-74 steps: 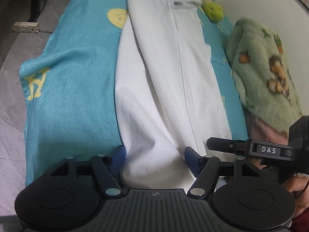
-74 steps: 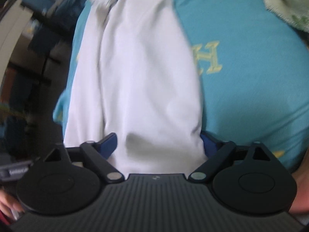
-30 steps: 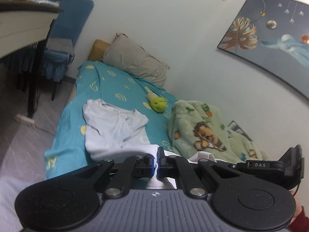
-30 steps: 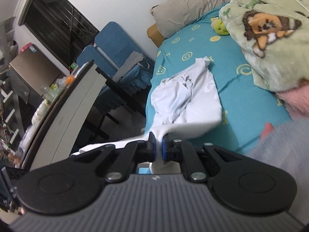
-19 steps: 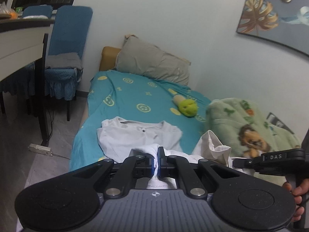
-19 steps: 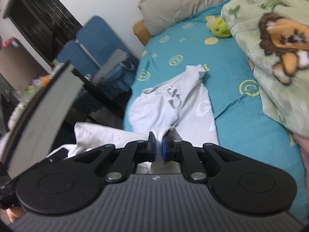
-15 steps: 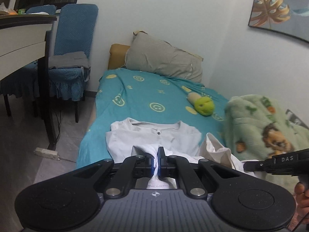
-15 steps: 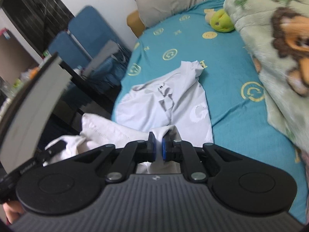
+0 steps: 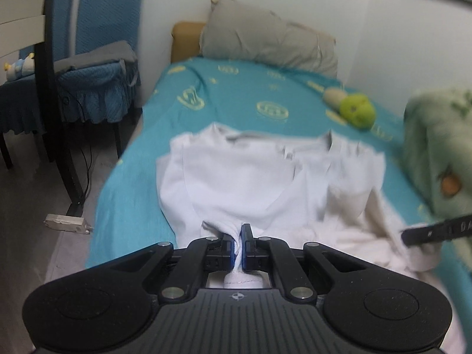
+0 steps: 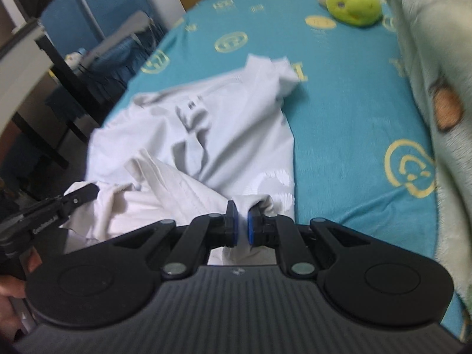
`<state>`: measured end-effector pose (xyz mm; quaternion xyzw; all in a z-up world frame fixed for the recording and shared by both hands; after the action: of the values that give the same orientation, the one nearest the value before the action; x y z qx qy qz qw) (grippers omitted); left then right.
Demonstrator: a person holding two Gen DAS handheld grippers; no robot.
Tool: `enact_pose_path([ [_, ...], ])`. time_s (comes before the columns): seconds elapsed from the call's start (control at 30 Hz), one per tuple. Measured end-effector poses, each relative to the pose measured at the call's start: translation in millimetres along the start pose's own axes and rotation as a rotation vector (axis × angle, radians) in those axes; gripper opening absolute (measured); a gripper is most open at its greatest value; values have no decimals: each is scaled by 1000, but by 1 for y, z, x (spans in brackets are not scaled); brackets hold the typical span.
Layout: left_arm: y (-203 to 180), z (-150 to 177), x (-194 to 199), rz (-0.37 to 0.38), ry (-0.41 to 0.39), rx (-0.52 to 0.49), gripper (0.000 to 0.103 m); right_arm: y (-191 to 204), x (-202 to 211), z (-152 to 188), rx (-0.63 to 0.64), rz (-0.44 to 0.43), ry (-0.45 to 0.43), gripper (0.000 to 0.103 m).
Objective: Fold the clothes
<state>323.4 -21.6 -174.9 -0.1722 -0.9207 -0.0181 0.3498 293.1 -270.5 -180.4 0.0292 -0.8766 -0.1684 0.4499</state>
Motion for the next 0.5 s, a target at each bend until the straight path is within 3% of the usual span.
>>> enact_pose_path([
  [0.33,4,7,-4,22,6,18,9,1,-12,1,-4,27,37,12],
  [0.43,2,4,4,27,0,22,38,3,-9,0,2,36,43,14],
  [0.47,2,3,8,23,-6,23,60,4,-8,-1,9,34,44,16],
  [0.5,2,1,15,6,-22,22,76,6,-6,-2,19,29,42,25],
])
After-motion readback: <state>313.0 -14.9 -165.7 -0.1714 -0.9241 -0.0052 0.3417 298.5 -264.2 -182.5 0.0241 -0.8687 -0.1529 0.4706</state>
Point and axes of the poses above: each gripper's, at about its wrist camera, not at the fingertips, and x roughly against the way its jaws point, y to its left, z to its underside, the point moved 8 cm from there along -x, roughly the way its jaws point, and after that the axes turned 2 degrees about -x, right-handed, at the moved point
